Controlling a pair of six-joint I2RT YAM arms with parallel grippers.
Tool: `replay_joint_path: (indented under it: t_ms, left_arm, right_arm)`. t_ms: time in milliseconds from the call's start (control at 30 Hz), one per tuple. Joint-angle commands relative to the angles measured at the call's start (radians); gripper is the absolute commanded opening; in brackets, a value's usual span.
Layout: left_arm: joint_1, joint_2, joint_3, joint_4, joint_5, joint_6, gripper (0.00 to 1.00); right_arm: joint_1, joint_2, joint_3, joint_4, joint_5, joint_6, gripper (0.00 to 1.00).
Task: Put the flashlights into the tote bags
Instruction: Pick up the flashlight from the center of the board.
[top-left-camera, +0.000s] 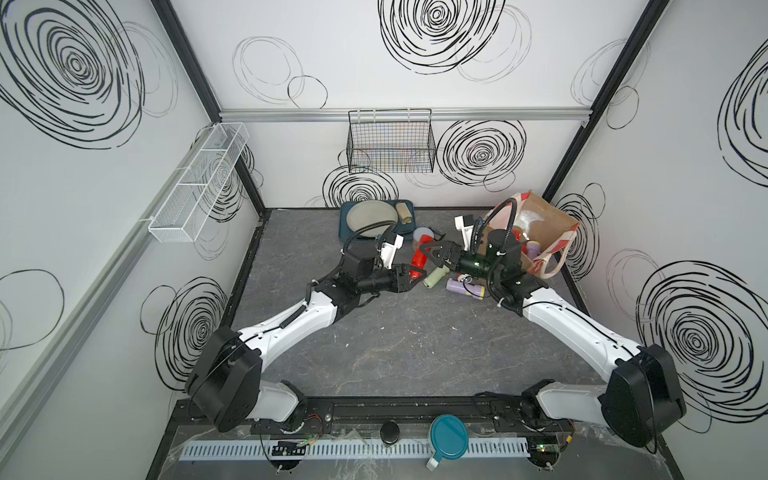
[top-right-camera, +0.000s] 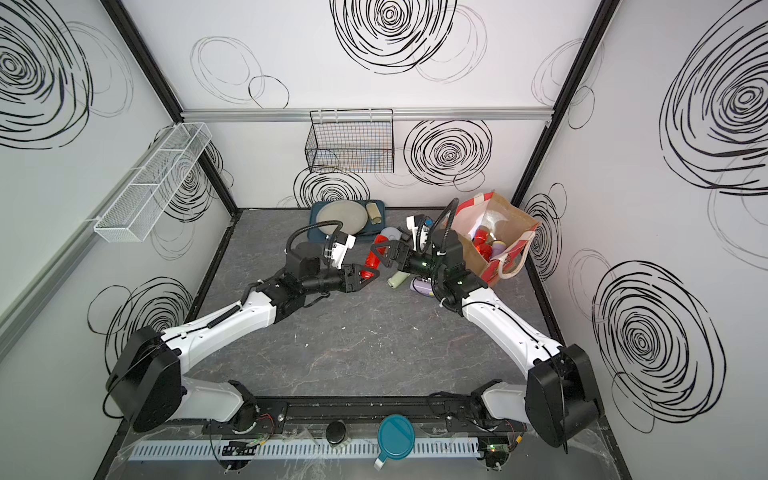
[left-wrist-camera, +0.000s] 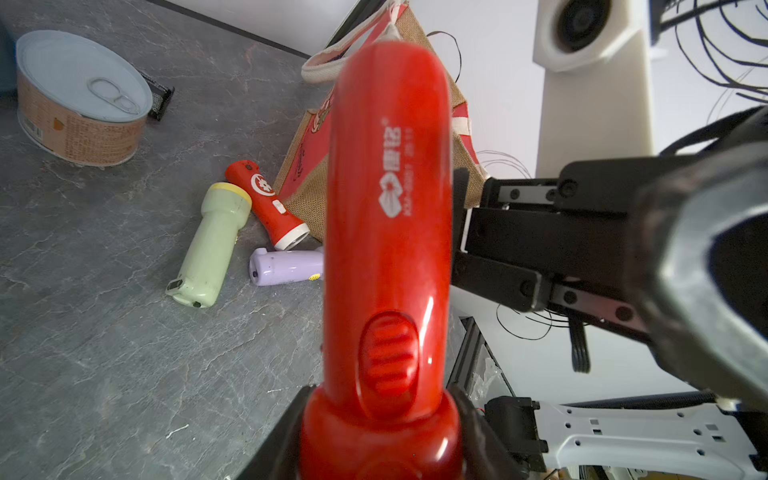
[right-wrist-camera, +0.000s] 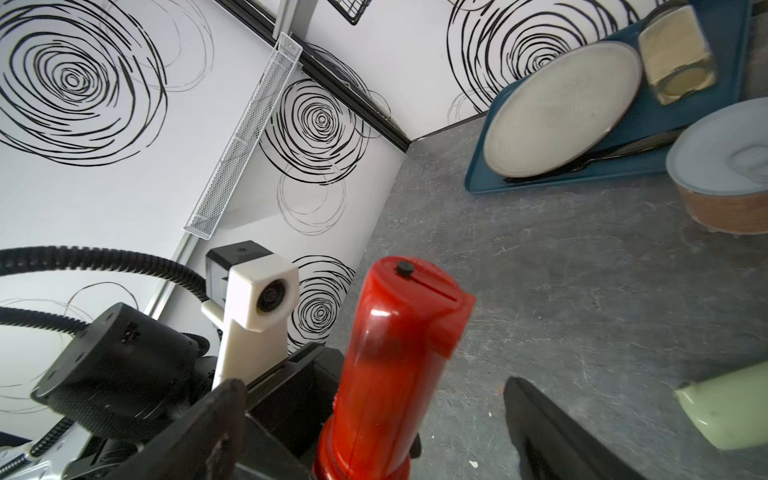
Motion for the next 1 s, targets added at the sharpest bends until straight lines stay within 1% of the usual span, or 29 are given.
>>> replay_joint_path:
  t_ms: [0, 133, 333, 433, 667, 867, 967]
  left_arm:
    - [-0.002, -0.037, 0.022, 0.091, 0.017, -0.012, 0.00]
    - [-0.007, -0.041, 0.021, 0.098, 0.015, -0.018, 0.00]
    - [-0.010, -0.041, 0.023, 0.106, 0.013, -0.025, 0.00]
    - [-0.011, -0.042, 0.020, 0.111, 0.012, -0.029, 0.00]
    - [-0.013, -0.047, 0.010, 0.114, 0.013, -0.031, 0.00]
    - [-0.013, -0.045, 0.011, 0.115, 0.013, -0.031, 0.00]
    - [-0.013, -0.043, 0.011, 0.114, 0.014, -0.027, 0.00]
  right_arm:
    - [0.022, 0.025, -0.004, 0.095, 0.016, 0.066, 1.00]
    - [0.034, 0.050, -0.004, 0.145, 0.033, 0.097, 0.99]
    - [0.037, 0.072, 0.012, 0.142, 0.028, 0.100, 0.92]
    - [0.042, 0.068, 0.004, 0.149, 0.039, 0.104, 0.85]
    - [0.045, 0.079, 0.007, 0.154, 0.045, 0.106, 0.74]
    - [0.050, 0.099, 0.019, 0.157, 0.040, 0.112, 0.61]
    - [0.050, 0.104, 0.025, 0.157, 0.041, 0.113, 0.51]
